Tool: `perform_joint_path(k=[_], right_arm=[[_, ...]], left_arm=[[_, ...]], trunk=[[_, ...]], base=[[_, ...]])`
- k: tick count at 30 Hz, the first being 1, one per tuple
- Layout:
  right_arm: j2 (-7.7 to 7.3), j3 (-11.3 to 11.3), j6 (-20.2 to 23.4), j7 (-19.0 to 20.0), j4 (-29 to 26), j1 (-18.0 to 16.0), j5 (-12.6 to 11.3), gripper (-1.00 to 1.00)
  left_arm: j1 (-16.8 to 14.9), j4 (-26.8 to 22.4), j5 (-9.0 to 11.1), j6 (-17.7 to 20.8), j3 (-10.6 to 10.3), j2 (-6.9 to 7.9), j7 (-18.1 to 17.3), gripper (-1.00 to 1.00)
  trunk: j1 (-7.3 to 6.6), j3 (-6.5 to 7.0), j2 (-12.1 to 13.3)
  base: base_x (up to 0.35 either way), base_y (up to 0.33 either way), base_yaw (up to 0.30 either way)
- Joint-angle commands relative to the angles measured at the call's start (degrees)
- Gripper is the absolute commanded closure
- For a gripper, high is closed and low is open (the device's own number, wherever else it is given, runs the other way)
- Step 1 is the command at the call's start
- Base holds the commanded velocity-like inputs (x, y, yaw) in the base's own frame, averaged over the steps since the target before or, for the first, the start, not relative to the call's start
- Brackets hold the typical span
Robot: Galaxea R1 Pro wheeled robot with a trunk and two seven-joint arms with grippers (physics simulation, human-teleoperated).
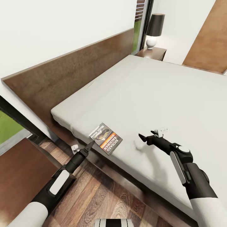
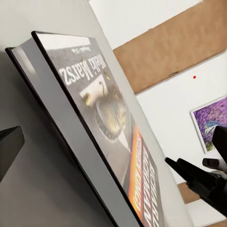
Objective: In the bedroom, move the book from the bed onto either nightstand, and place the two sandals side by side next to the bed.
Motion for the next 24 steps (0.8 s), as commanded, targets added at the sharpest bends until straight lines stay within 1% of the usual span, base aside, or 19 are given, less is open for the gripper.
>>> perform_joint_path(k=[1,9,14,17,20,24], right_arm=[[-0.04,0.04,0.45,-0.08,-0.05,-0.03,-0.59,-1.00],[-0.04,0.04,0.42,0.06,-0.13,-0.03,-0.59,-1.00],[-0.04,0.04,0.44,0.11,-0.14,-0.03,-0.59,-1.00],[-0.04,0.04,0.45,0.13,-0.15,-0.03,-0.59,-1.00],[-0.04,0.04,0.45,0.13,-0.15,-0.03,-0.59,-1.00],[-0.04,0.04,0.43,0.13,-0.15,-0.03,-0.59,-1.00]], left_arm=[[-0.03,0.08,0.68,0.21,-0.25,0.07,-0.09,-1.00],[-0.03,0.47,0.88,0.14,-0.25,0.07,-0.05,-1.00],[-0.03,0.55,0.99,0.12,-0.19,0.07,-0.05,-1.00],[-0.03,0.56,1.02,0.09,0.43,0.05,-0.05,-1.00],[-0.03,0.57,1.02,0.12,1.05,-0.13,-0.09,-1.00],[-0.03,0.57,1.02,0.12,1.14,-0.18,-0.12,-1.00]], trunk=[[-0.01,-0.03,-0.01],[-0.01,-0.03,-0.01],[-0.01,-0.03,-0.01],[-0.01,-0.03,-0.01],[-0.01,-0.03,-0.01],[-0.01,-0.03,-0.01]], base=[[0.000,0.000,0.000],[0.000,0.000,-0.004],[0.000,0.000,-0.184],[0.000,0.000,-0.223],[0.000,0.000,-0.071],[0.000,0.000,-0.011]])
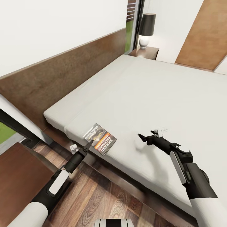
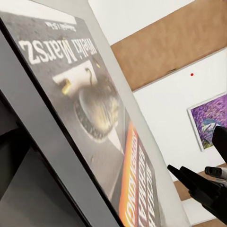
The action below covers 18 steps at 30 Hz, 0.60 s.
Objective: In the bedroom, move the book from the bed onto either nightstand, and place the two sandals side by side next to the bed.
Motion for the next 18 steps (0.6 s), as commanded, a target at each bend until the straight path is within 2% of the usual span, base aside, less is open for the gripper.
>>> perform_joint_path(k=[1,18], right_arm=[[-0.04,0.04,0.46,-0.10,-0.05,-0.02,-0.60,-1.00],[-0.04,0.04,0.46,-0.10,-0.05,-0.02,-0.60,-1.00]], left_arm=[[-0.03,0.05,0.45,0.30,-0.25,0.06,0.00,-1.00],[-0.03,0.05,0.44,0.30,-0.04,0.14,-0.02,-1.00]], trunk=[[0.00,-0.04,-0.01],[0.00,-0.04,-0.01]], base=[[0.000,0.000,-0.003],[0.000,0.000,-0.010]])
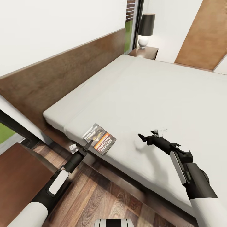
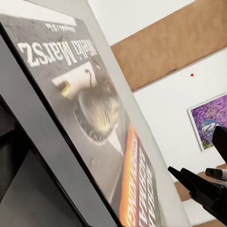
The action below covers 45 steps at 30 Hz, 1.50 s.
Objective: In the bedroom, move the book from the bed onto either nightstand, and place the two sandals side by side next to the bed.
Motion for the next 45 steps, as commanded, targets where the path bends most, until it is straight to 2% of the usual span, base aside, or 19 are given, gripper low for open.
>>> perform_joint_path(k=[1,11,12,45], right_arm=[[-0.03,0.05,0.45,-0.10,-0.04,-0.03,-0.59,-1.00],[-0.03,0.05,0.41,-0.18,-0.04,-0.03,-0.59,-1.00],[-0.03,0.05,0.43,-0.18,-0.04,-0.03,-0.59,-1.00],[-0.03,0.05,0.38,-0.17,-0.11,-0.03,-0.59,-1.00]], left_arm=[[-0.02,0.04,0.39,0.38,-0.32,0.06,-0.01,-1.00],[-0.02,0.04,0.37,0.39,-0.26,0.06,-0.01,-1.00],[-0.02,0.04,0.38,0.38,-0.26,0.06,-0.01,1.00],[-0.02,0.04,0.39,0.38,-0.26,0.06,-0.01,1.00]], trunk=[[0.00,-0.03,-0.01],[0.00,-0.03,-0.01],[0.00,-0.03,-0.01],[0.00,-0.03,-0.01]], base=[[0.000,0.000,-0.156],[0.000,0.000,-0.077],[0.000,0.000,-0.004],[0.000,0.000,0.017]])
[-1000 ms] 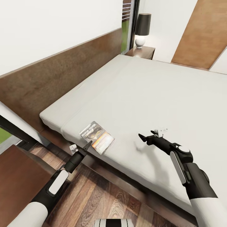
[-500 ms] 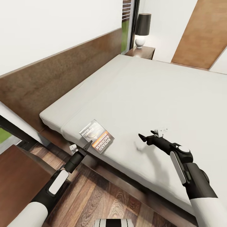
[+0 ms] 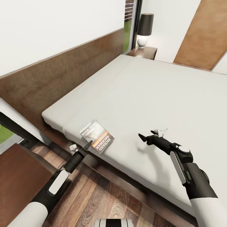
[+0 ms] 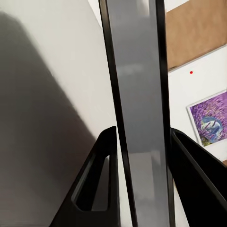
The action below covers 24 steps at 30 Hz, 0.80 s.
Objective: In the bedroom, move the book from the bed onto either nightstand, and place the two sandals side by side next to the bed.
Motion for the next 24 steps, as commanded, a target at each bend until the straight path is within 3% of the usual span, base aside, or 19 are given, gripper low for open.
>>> perform_joint_path(k=[1,24], right_arm=[[-0.04,0.04,0.45,-0.11,-0.04,-0.01,-0.60,-1.00],[-0.04,-0.04,0.48,-0.27,-0.08,-0.01,-0.60,-1.00]], left_arm=[[-0.04,0.05,0.56,0.14,-0.24,0.05,0.01,1.00],[-0.04,0.03,0.36,-0.12,-0.24,0.01,0.08,1.00]], trunk=[[-0.01,-0.04,-0.01],[-0.01,-0.04,-0.01]], base=[[0.000,0.000,0.228],[0.000,0.000,0.256]])
